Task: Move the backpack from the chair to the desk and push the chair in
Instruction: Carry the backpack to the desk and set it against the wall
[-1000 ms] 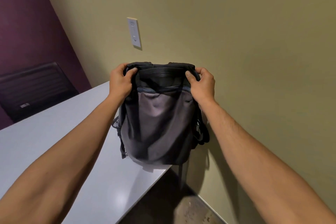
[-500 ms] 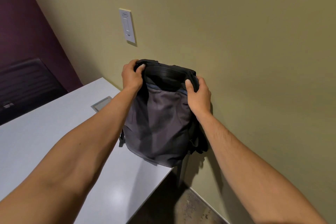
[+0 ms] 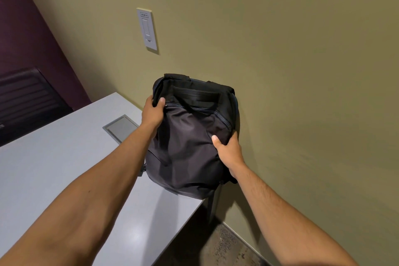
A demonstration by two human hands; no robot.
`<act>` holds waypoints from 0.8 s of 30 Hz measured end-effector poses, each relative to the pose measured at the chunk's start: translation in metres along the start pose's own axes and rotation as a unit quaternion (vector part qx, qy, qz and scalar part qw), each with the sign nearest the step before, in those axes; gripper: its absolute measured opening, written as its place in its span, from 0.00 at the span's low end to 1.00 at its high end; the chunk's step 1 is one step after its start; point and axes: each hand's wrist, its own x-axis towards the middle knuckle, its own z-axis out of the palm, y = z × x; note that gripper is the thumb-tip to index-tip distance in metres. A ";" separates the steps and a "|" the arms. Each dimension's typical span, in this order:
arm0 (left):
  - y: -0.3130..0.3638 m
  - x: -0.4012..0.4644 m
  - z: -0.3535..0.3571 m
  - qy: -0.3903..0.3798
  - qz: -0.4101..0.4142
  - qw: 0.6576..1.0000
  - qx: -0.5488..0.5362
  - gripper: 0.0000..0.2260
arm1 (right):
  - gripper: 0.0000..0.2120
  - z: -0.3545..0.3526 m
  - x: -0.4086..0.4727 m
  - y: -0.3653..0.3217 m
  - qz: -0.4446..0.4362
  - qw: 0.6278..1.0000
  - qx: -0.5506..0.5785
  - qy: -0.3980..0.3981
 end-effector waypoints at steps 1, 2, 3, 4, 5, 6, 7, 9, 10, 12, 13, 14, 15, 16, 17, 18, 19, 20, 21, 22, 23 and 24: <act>0.000 0.005 -0.002 0.005 -0.012 1.000 -0.009 0.23 | 0.39 0.000 0.002 0.002 -0.001 1.000 -0.004 -0.007; 0.000 0.010 -0.003 0.006 -0.024 1.000 -0.018 0.22 | 0.37 0.000 0.003 0.002 -0.008 1.000 -0.005 -0.012; 0.001 0.013 -0.004 0.003 -0.035 0.999 -0.028 0.21 | 0.35 0.001 0.003 0.001 -0.014 1.000 -0.003 -0.017; 0.002 0.017 -0.005 -0.002 -0.042 0.998 -0.041 0.20 | 0.34 0.002 0.004 0.001 -0.017 1.000 0.003 -0.024; 0.004 0.020 -0.005 -0.007 -0.046 0.997 -0.055 0.18 | 0.33 0.003 0.004 0.000 -0.016 0.999 0.011 -0.030; 0.006 0.022 -0.004 -0.011 -0.047 0.997 -0.065 0.18 | 0.32 0.004 0.005 0.001 -0.016 0.999 0.020 -0.034; 0.009 0.024 -0.003 -0.015 -0.048 0.996 -0.071 0.17 | 0.31 0.005 0.007 0.002 -0.014 0.999 0.029 -0.036; 0.014 0.031 0.000 -0.022 -0.049 0.996 -0.069 0.17 | 0.30 0.008 0.011 0.004 -0.010 0.998 0.050 -0.037; 0.017 0.034 0.002 -0.026 -0.043 0.996 -0.068 0.16 | 0.29 0.009 0.014 0.005 -0.008 0.997 0.062 -0.037; 0.022 0.043 0.007 -0.039 -0.020 0.997 -0.066 0.15 | 0.30 0.012 0.018 0.008 0.001 0.996 0.085 -0.041; 0.024 0.045 0.010 -0.051 -0.013 0.997 -0.065 0.15 | 0.30 0.014 0.020 0.009 0.005 0.995 0.091 -0.045; 0.024 0.050 0.013 -0.067 -0.007 0.996 -0.064 0.15 | 0.32 0.016 0.022 0.011 0.009 0.994 0.097 -0.049; 0.023 0.052 0.014 -0.087 -0.005 0.994 -0.061 0.17 | 0.33 0.017 0.024 0.012 0.017 0.993 0.101 -0.055; 0.021 0.054 0.016 -0.106 -0.003 0.993 -0.059 0.19 | 0.35 0.019 0.025 0.013 0.024 0.992 0.106 -0.064; 0.021 0.053 0.017 -0.124 -0.005 0.991 -0.049 0.21 | 0.36 0.020 0.025 0.014 0.028 0.991 0.110 -0.072; 0.017 0.056 0.017 -0.139 -0.007 0.990 -0.034 0.23 | 0.37 0.021 0.025 0.015 0.029 0.990 0.111 -0.080; 0.016 0.053 0.017 -0.148 -0.010 0.989 -0.014 0.25 | 0.37 0.021 0.023 0.014 0.031 0.990 0.107 -0.088; 0.014 0.052 0.017 -0.155 -0.008 0.988 0.004 0.26 | 0.37 0.021 0.022 0.013 0.031 0.990 0.098 -0.093; 0.013 0.048 0.016 -0.160 -0.006 0.987 0.021 0.27 | 0.37 0.020 0.019 0.012 0.026 0.992 0.087 -0.093; 0.009 0.045 0.015 -0.165 0.005 0.986 0.031 0.27 | 0.35 0.019 0.019 0.012 0.020 0.993 0.079 -0.088; 0.008 0.037 0.013 -0.163 0.013 0.986 0.038 0.28 | 0.34 0.018 0.019 0.011 0.014 0.994 0.071 -0.081; 0.003 0.031 0.012 -0.160 0.025 0.986 0.043 0.28 | 0.34 0.018 0.019 0.012 0.009 0.995 0.066 -0.073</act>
